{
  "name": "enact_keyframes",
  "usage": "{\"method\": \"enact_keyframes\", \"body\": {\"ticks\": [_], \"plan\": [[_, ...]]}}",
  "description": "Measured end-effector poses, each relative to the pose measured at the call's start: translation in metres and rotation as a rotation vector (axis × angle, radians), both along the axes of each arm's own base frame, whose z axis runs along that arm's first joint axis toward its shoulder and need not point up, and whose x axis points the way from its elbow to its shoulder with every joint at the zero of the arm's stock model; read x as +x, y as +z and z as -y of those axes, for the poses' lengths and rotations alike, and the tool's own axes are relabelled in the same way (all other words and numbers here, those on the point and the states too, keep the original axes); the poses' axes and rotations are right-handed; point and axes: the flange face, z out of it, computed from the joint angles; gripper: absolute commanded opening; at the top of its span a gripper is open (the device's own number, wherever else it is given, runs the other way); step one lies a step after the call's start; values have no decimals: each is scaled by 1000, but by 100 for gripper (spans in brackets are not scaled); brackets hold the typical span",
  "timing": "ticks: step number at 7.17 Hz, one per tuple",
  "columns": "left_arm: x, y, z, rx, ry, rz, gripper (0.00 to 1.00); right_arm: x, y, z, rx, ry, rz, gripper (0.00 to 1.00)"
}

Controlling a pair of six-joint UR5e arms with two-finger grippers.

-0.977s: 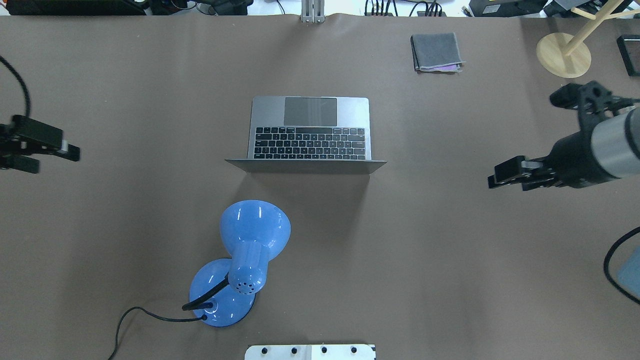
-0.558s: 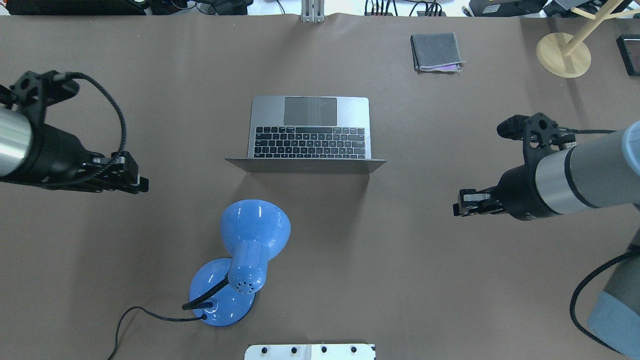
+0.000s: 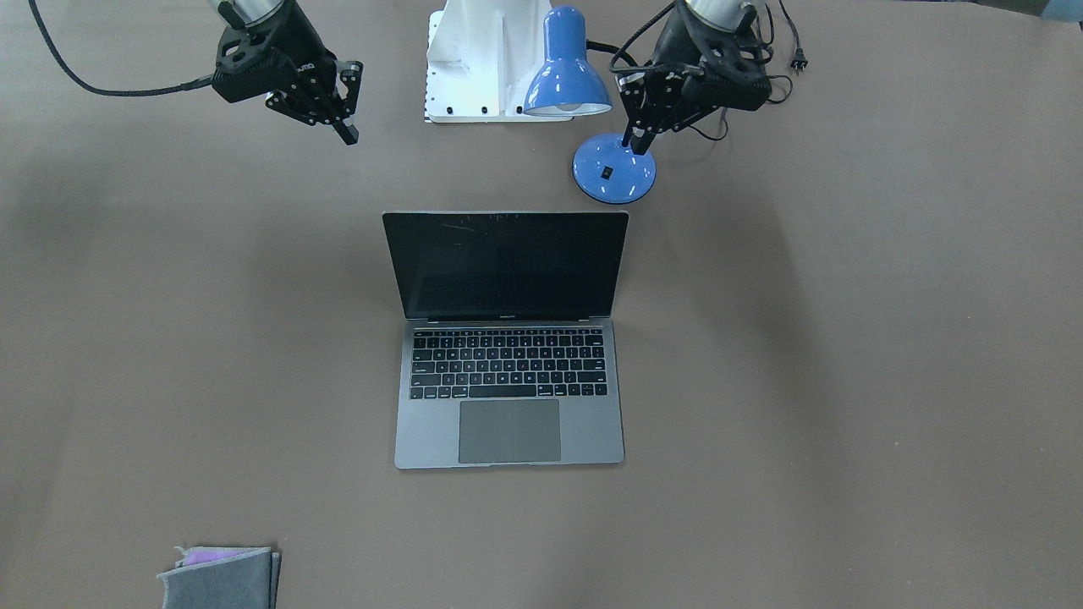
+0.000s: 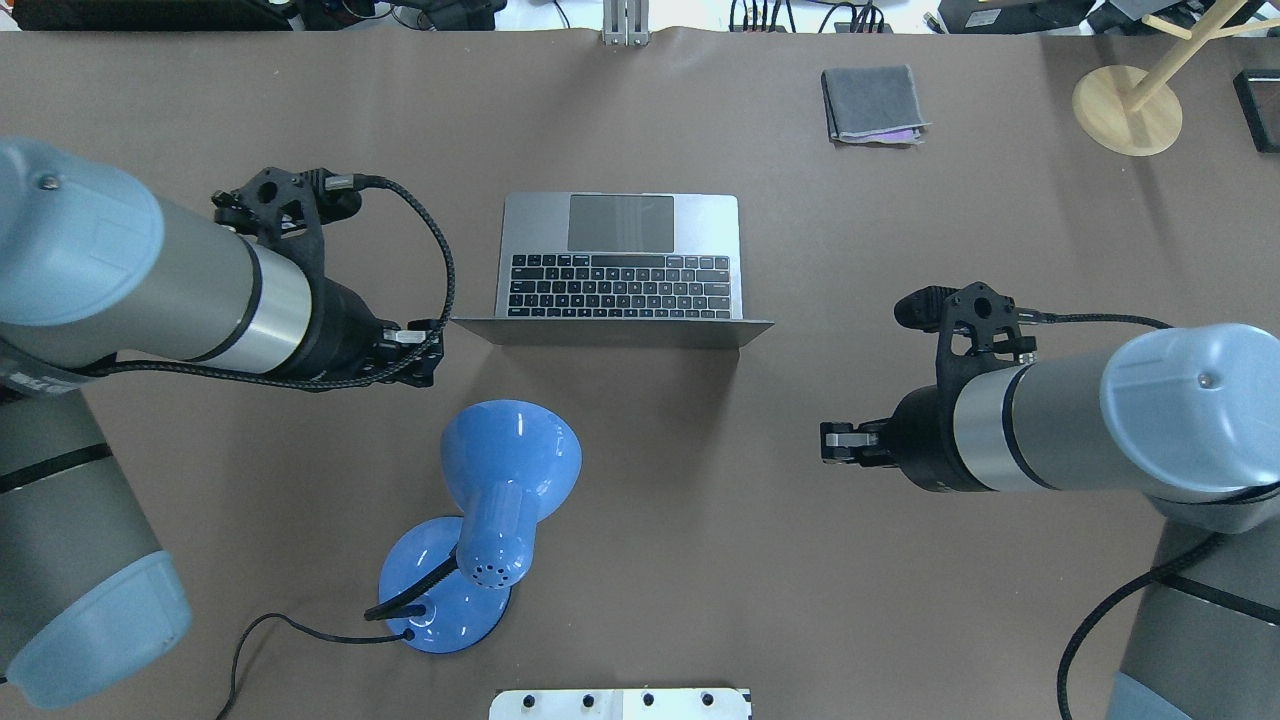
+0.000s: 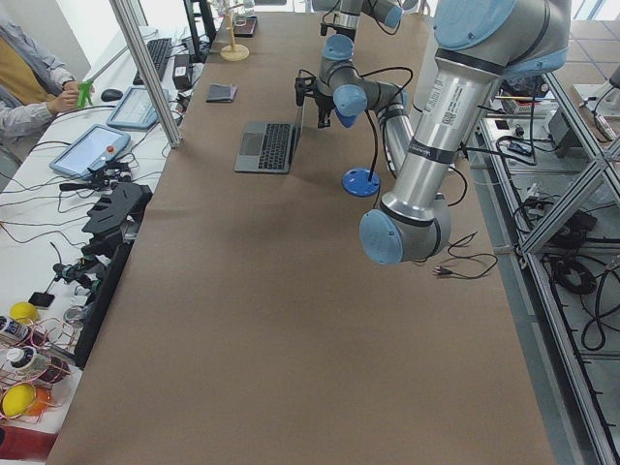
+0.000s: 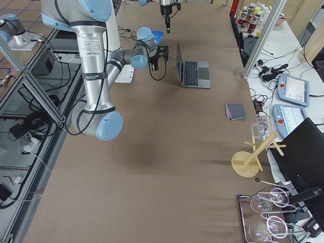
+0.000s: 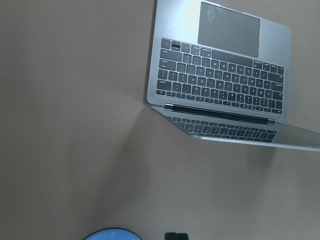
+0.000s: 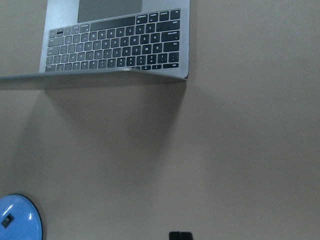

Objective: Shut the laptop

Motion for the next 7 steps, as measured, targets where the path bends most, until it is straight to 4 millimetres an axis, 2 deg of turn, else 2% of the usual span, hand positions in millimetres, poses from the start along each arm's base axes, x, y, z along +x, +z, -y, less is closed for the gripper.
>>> {"method": "enact_keyframes", "body": {"ticks": [3,5,7], "plan": [[24,-4,1,41,-41,29,0,-24,-24,16,25,64,-24,0],[44,-3,-2,60,-51,52,0,-31,-27,26,53,127,-43,0],[53,-4,1,68,-60,60,0,-44,-36,38,71,164,-46,0]]}}
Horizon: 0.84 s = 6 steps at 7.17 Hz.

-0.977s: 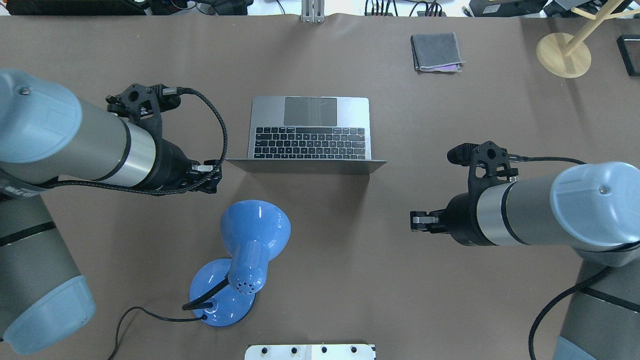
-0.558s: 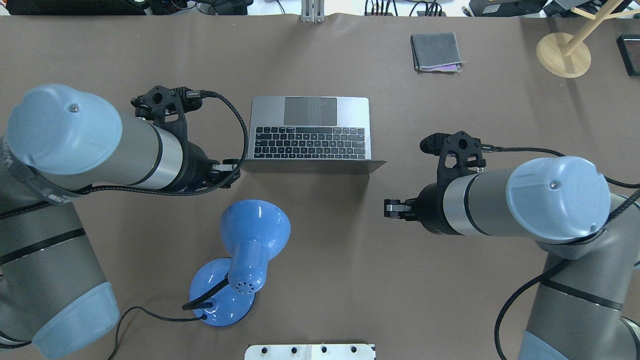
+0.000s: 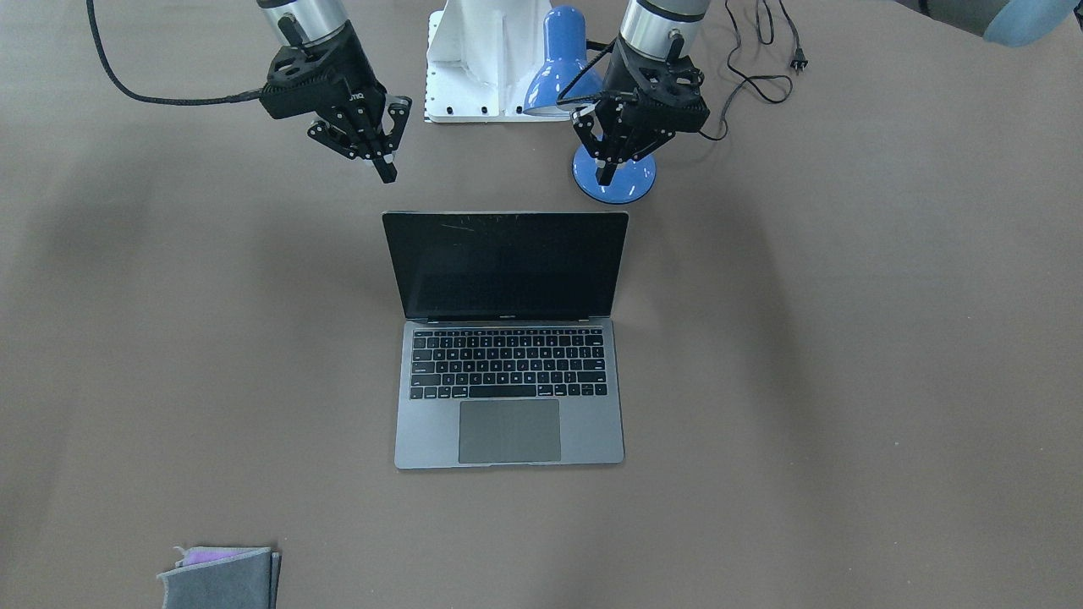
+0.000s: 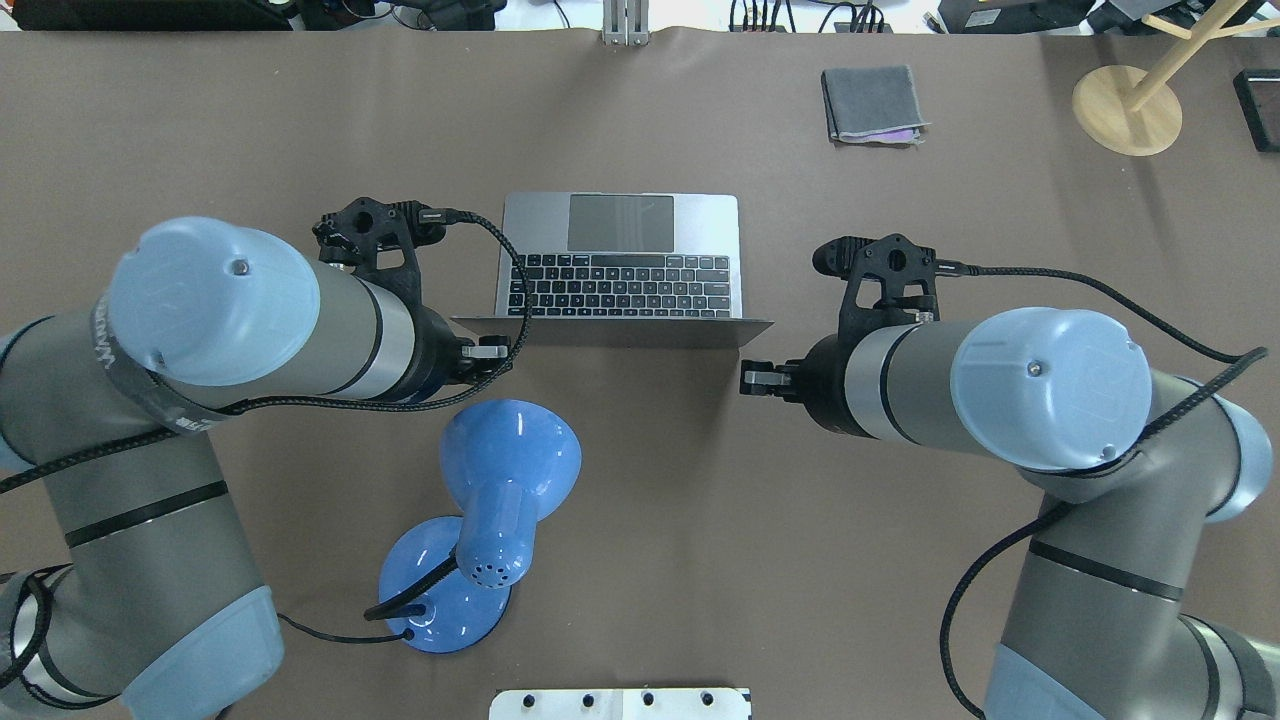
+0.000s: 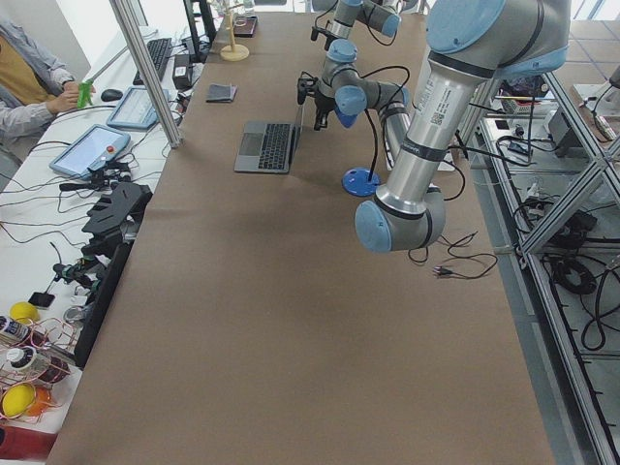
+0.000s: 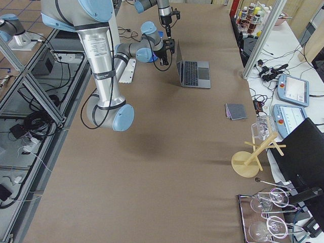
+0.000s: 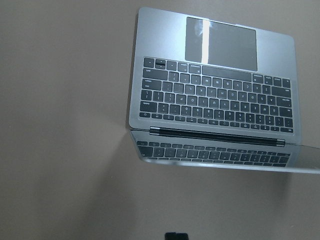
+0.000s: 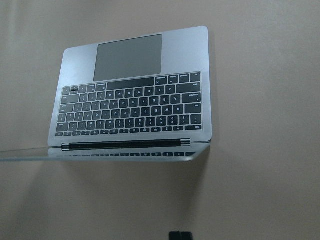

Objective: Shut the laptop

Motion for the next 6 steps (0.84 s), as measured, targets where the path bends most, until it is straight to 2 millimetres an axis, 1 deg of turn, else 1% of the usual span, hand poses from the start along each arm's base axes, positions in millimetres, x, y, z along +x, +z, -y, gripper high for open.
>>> {"method": "enact_keyframes", "body": {"ticks": [2,4,6], "plan": [[4,-3,7,25,-32,6,0,-10,-5,8,7,19,-2,0],[6,-3,10,34,-41,12,0,-10,-4,17,9,33,-7,0],[10,-3,15,39,-42,19,0,-14,-9,37,11,56,-13,0]]}}
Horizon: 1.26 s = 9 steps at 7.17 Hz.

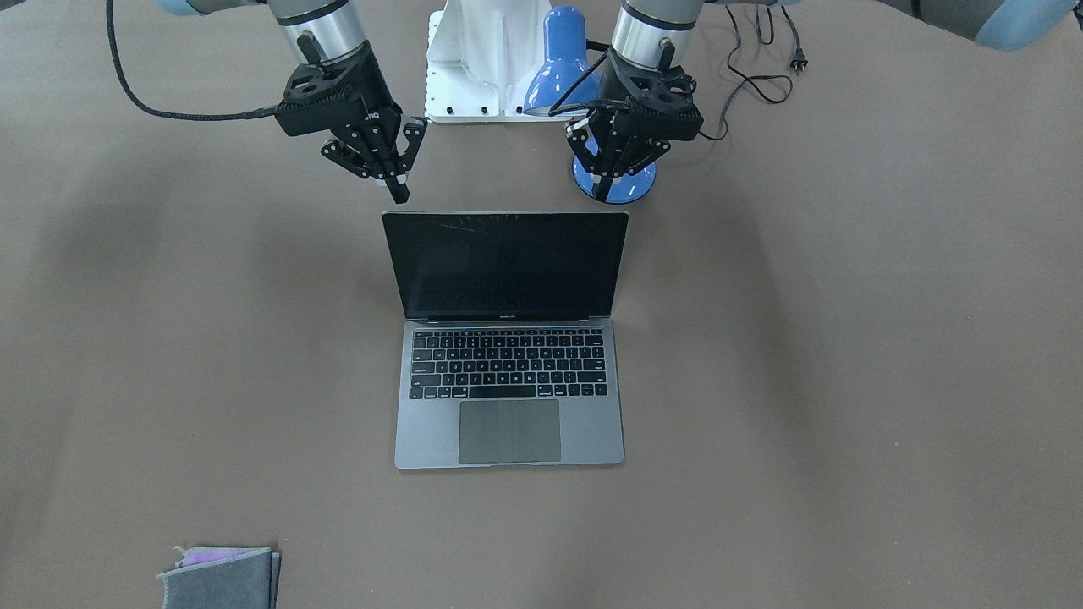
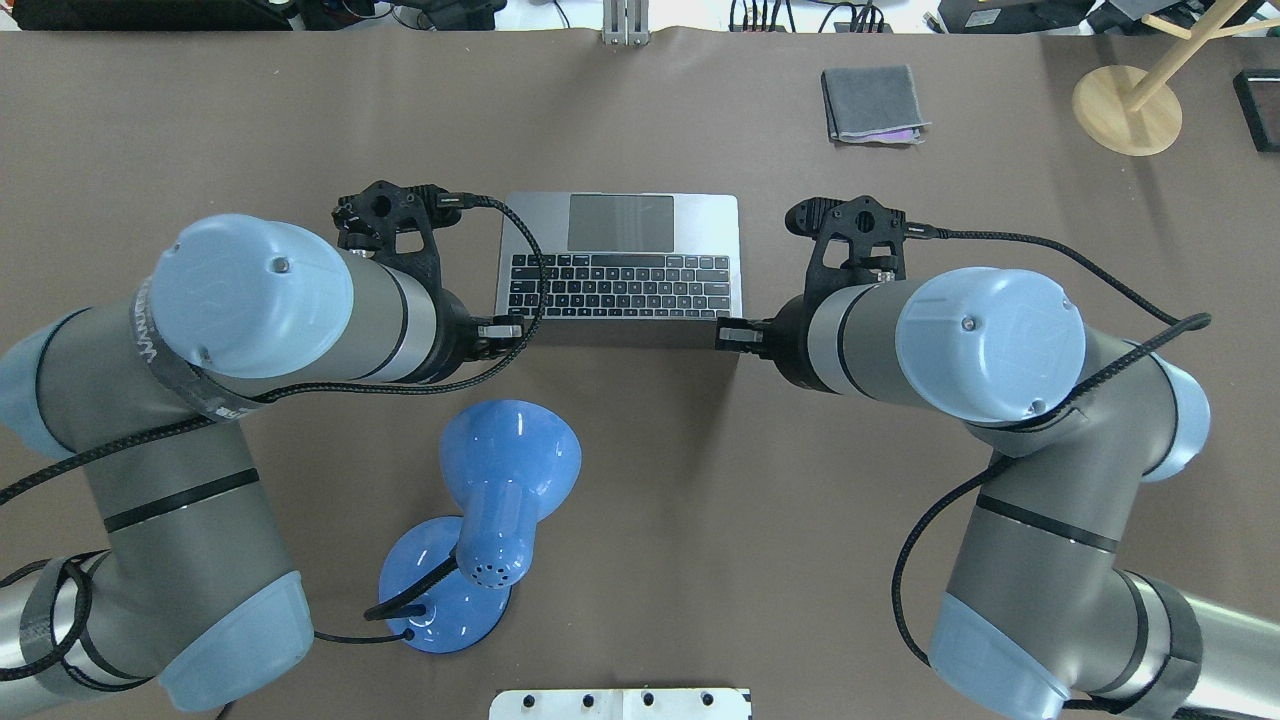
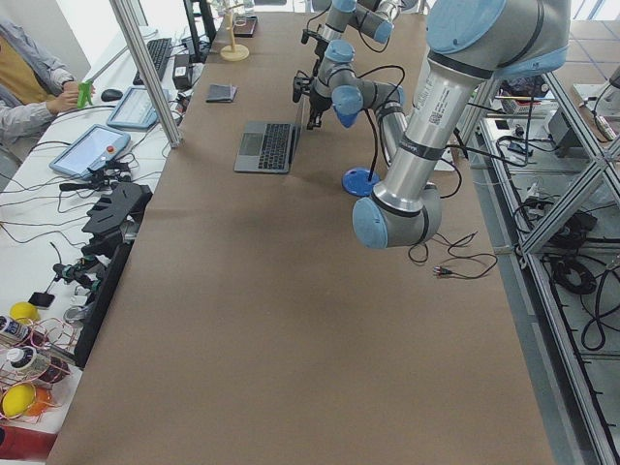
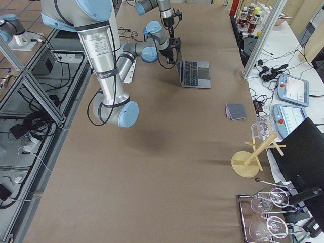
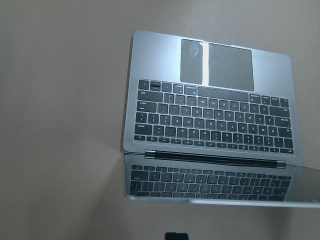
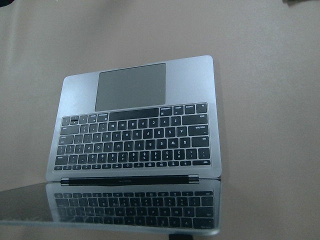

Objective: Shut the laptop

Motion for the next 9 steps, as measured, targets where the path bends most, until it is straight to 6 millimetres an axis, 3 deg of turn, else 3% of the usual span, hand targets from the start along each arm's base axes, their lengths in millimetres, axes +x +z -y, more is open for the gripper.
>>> {"method": "enact_keyframes", "body": {"ticks": [2,4,6,9], "plan": [[-1,0,13,20,-5,12,0,1,-2,16,-8,16,-2,0],[-2,8,45,38,-40,17,0,3,-6,41,-19,41,-5,0],[1,11,87,57,-74,33,0,-6,-10,86,-52,67,-23,0],[27,31,156,66,-113,52,0,-31,-9,168,-118,73,-75,0]]}}
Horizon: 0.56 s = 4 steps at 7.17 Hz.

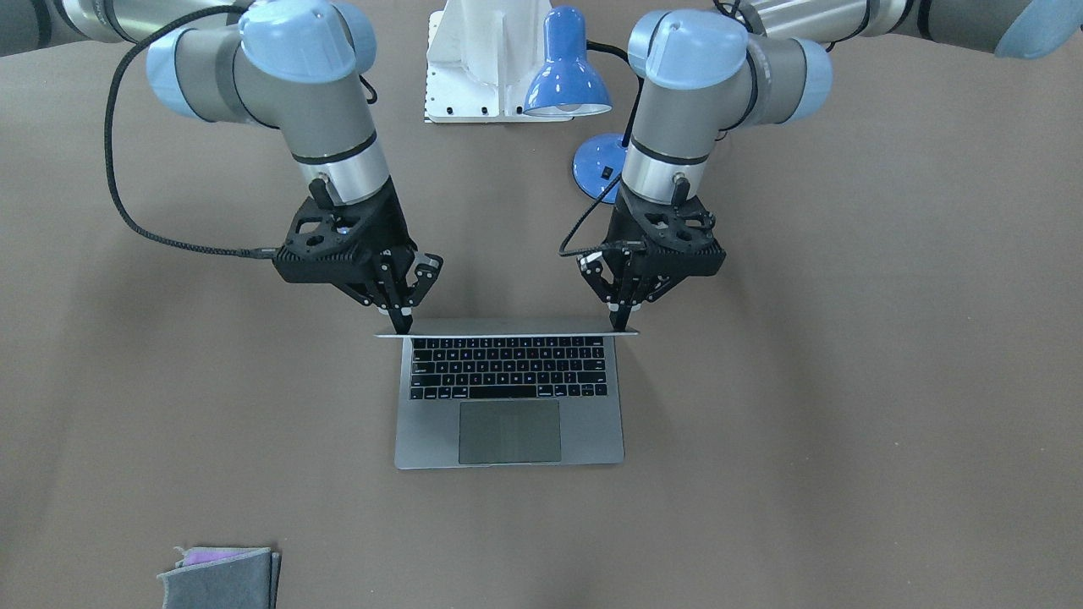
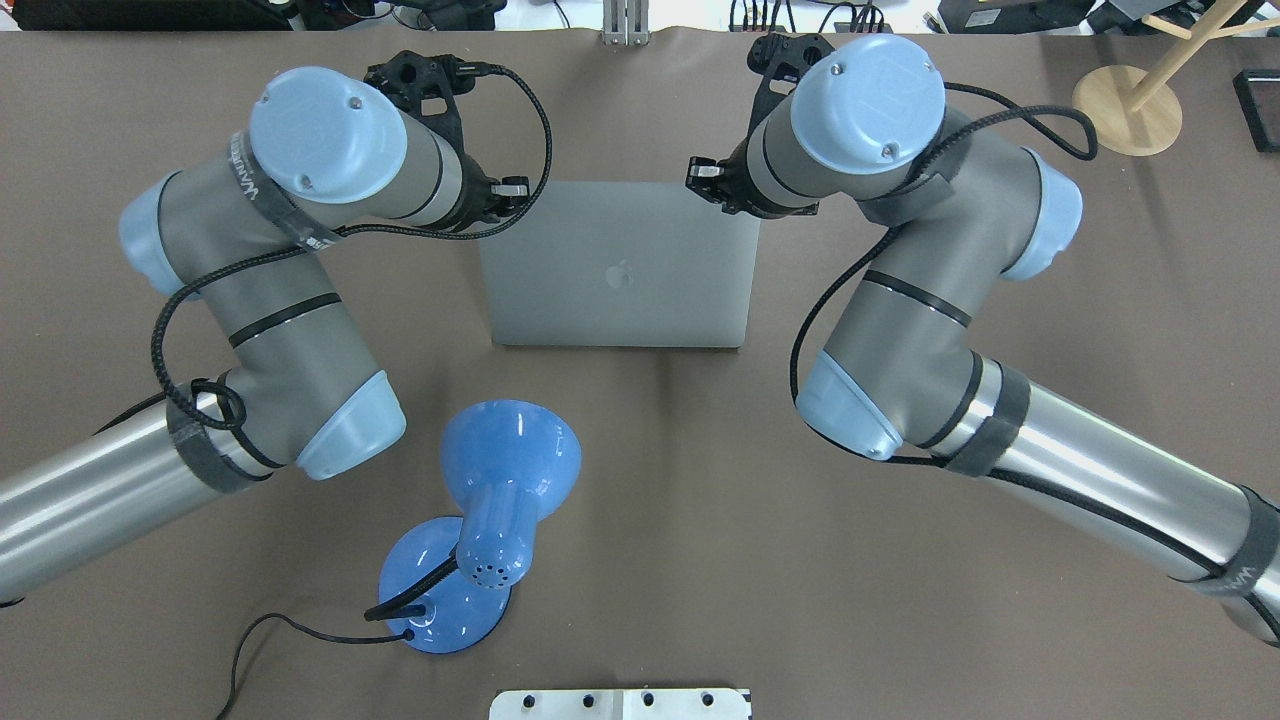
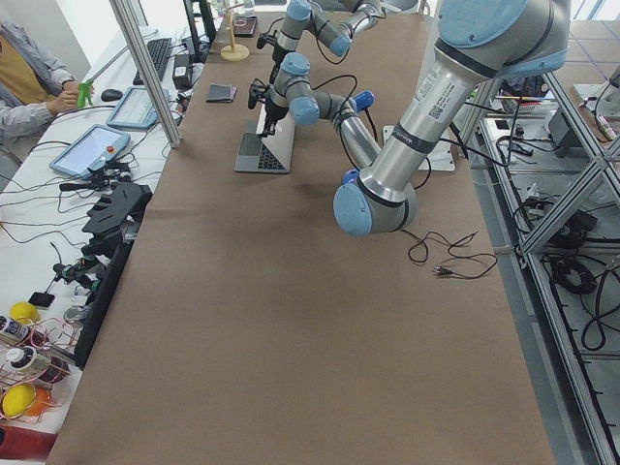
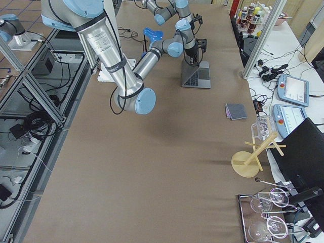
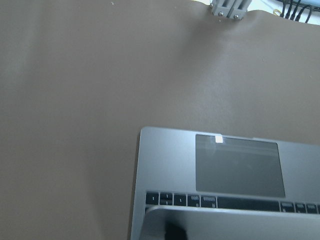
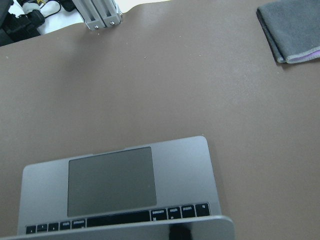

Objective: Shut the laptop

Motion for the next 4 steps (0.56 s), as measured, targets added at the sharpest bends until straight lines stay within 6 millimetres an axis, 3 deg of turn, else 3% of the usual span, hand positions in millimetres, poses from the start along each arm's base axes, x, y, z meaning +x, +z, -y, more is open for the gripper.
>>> {"method": "enact_keyframes", "body": {"ticks": [2,4], "plan": [[31,11,43,-4,-2,33,0,-27,24,52,-41,-17,9,0],[61,35,76,-18,16,53,0,-50,49,86,-95,-47,4,0]]}}
